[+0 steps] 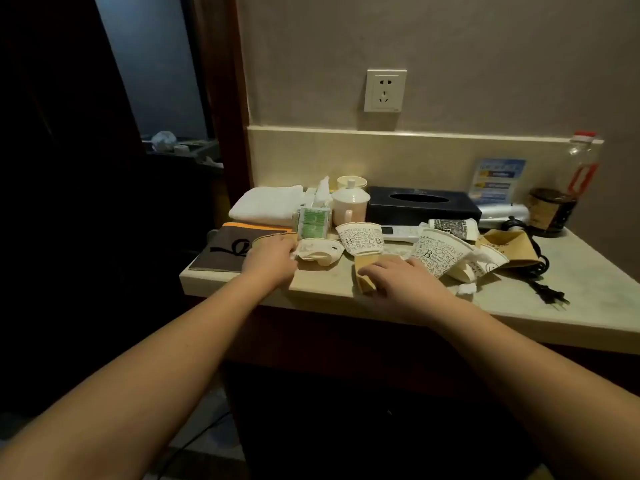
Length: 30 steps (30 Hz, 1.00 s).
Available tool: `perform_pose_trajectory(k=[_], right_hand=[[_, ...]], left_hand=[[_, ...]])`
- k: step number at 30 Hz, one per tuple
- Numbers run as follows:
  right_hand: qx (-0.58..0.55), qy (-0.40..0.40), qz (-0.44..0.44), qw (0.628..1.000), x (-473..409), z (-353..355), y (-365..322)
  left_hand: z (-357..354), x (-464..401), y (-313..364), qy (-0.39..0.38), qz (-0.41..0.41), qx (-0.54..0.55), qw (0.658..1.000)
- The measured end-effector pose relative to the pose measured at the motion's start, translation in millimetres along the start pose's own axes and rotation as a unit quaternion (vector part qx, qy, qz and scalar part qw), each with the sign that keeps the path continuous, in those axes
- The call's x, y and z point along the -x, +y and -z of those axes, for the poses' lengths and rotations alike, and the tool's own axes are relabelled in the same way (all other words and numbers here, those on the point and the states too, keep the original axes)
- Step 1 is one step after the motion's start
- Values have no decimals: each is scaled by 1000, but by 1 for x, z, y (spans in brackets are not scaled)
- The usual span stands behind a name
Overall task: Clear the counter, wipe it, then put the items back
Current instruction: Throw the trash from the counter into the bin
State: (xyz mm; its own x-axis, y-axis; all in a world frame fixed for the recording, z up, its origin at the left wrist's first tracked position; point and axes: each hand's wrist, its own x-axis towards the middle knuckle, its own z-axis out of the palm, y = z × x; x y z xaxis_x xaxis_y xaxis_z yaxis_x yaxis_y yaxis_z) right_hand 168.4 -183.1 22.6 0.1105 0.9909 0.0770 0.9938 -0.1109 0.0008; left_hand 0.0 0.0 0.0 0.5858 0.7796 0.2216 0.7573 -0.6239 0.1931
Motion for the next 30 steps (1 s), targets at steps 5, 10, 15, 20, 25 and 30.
perform_pose_trajectory(k=[5, 10, 15, 20, 25, 30], right_hand=[[49, 7, 13, 999, -3, -2, -5], [17, -23, 15, 999, -6, 7, -3], [-5, -51, -2, 999, -11, 13, 4], [-31, -47, -17, 998, -15, 14, 6], [-38, -36, -15, 999, -16, 11, 6], [13, 17, -7, 1000, -18, 14, 11]], left_hand=[[1, 1, -3, 20, -15, -34, 999], [4, -3, 0, 12, 30, -17, 999], [2, -15, -6, -46, 56, -6, 997], [5, -17, -10, -56, 67, -41, 995], [4, -12, -10, -30, 81, -18, 996], [7, -6, -7, 27, 95, 6, 995]])
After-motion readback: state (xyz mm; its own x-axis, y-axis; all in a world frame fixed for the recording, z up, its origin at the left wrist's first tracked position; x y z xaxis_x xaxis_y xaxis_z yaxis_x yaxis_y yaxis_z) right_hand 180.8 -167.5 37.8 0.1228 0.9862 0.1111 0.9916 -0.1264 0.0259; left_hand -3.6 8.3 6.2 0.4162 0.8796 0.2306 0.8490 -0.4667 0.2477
